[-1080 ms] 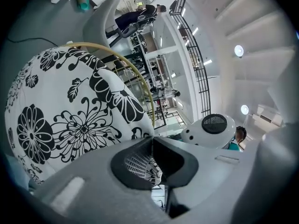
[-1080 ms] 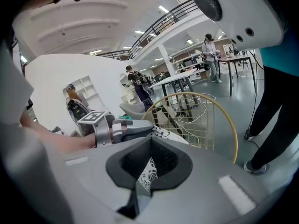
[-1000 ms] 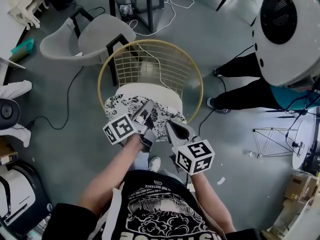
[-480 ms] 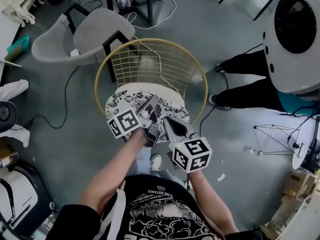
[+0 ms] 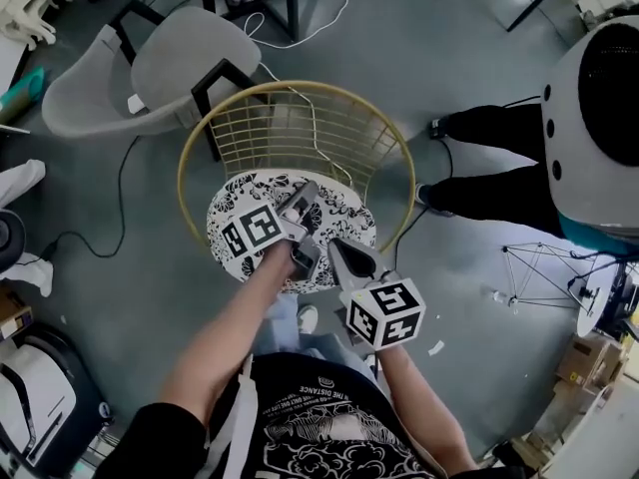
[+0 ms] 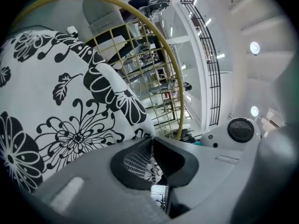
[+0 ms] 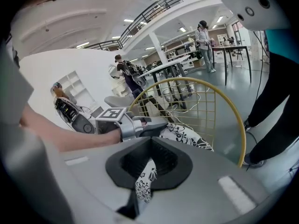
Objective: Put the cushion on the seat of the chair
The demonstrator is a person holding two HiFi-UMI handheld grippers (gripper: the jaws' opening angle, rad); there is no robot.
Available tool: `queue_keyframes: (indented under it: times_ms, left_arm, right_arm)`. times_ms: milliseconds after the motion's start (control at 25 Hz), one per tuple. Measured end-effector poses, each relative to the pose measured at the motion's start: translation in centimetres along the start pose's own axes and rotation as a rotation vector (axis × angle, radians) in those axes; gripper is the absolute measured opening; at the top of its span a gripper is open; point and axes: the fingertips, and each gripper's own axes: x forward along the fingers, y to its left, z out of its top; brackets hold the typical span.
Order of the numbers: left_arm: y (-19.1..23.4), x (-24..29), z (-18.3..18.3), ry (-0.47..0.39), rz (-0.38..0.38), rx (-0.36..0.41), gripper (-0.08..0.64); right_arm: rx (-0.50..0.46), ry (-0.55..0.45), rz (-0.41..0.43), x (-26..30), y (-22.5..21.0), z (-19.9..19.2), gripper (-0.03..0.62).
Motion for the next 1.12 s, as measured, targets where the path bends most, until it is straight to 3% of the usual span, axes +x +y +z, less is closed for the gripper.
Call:
queue_keyframes:
  times_ms: [600, 760, 1120]
  left_arm:
    - [4.3, 4.3, 1.1, 0.052, 0.051, -0.030, 0.031]
    - [4.0, 4.4, 1.2, 0.062, 0.027, -0.045, 0.109]
    - [1.6, 2.8, 0.7, 0.099, -0.017, 0.055, 0.126]
  right_arm:
    - [0.022, 0.047, -0.025, 1.7, -1.7, 0.0, -0.011]
    - [0.025, 0.051, -0.029, 1.5, -1.7, -0.2, -0.011]
    - [0.023, 0.024, -0.019, 1.5, -1.1, -0.3, -0.011]
